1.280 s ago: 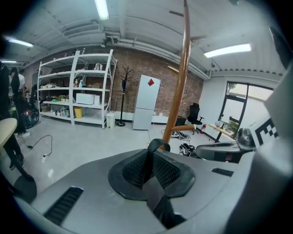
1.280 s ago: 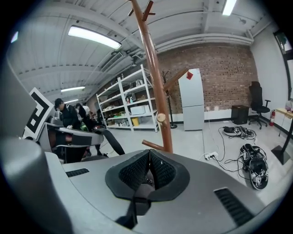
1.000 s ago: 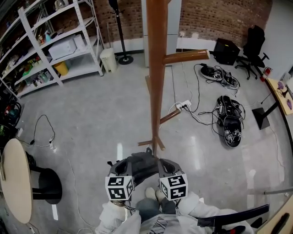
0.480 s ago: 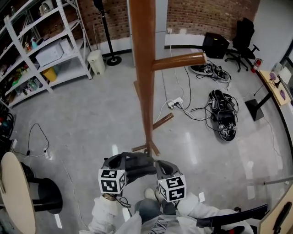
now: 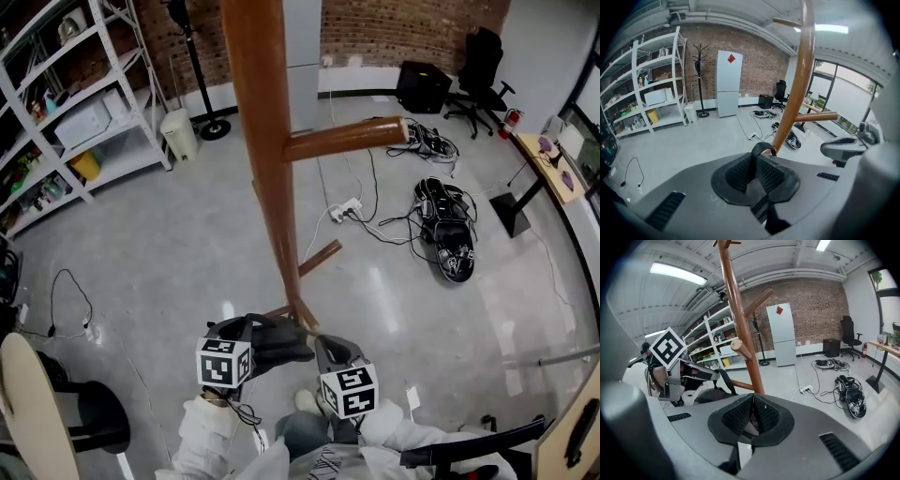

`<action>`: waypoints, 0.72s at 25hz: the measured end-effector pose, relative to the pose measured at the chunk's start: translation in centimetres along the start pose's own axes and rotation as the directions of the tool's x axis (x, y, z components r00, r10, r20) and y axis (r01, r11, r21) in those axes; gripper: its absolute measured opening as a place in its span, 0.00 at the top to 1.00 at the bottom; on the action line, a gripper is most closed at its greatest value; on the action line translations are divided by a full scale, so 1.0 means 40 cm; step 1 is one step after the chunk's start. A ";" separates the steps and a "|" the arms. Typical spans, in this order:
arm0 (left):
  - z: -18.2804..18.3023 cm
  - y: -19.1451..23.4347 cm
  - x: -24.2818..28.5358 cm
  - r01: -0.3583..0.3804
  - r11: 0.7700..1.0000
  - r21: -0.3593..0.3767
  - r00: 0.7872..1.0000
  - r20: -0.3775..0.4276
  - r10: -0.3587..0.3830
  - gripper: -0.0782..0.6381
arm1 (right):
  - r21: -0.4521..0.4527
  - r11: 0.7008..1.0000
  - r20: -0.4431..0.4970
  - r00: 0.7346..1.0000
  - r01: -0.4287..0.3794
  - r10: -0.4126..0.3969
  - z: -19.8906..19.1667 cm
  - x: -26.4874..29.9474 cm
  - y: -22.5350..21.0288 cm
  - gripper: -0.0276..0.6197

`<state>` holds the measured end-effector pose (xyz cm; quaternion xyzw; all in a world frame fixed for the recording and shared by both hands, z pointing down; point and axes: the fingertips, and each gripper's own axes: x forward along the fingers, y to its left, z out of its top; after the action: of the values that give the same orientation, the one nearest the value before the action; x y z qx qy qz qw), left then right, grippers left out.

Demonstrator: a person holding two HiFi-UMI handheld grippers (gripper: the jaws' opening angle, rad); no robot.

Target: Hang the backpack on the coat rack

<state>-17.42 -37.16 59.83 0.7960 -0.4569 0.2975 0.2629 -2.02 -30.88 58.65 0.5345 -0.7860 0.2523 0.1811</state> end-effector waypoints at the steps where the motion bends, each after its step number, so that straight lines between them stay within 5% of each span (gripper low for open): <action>1: 0.002 0.001 0.006 0.003 1.000 0.004 1.000 -0.004 -0.003 0.86 | 0.002 1.000 0.000 1.000 0.003 -0.003 -0.002 0.001 -0.005 0.94; 18: 0.027 -0.001 0.104 0.091 0.990 0.103 0.994 -0.061 -0.085 0.86 | 0.011 0.999 -0.027 0.999 0.031 -0.031 -0.022 0.023 -0.012 0.94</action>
<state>-15.43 -40.26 62.03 0.8196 -0.3971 0.3316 0.2462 -1.88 -31.20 59.98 0.5442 -0.7737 0.2611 0.1926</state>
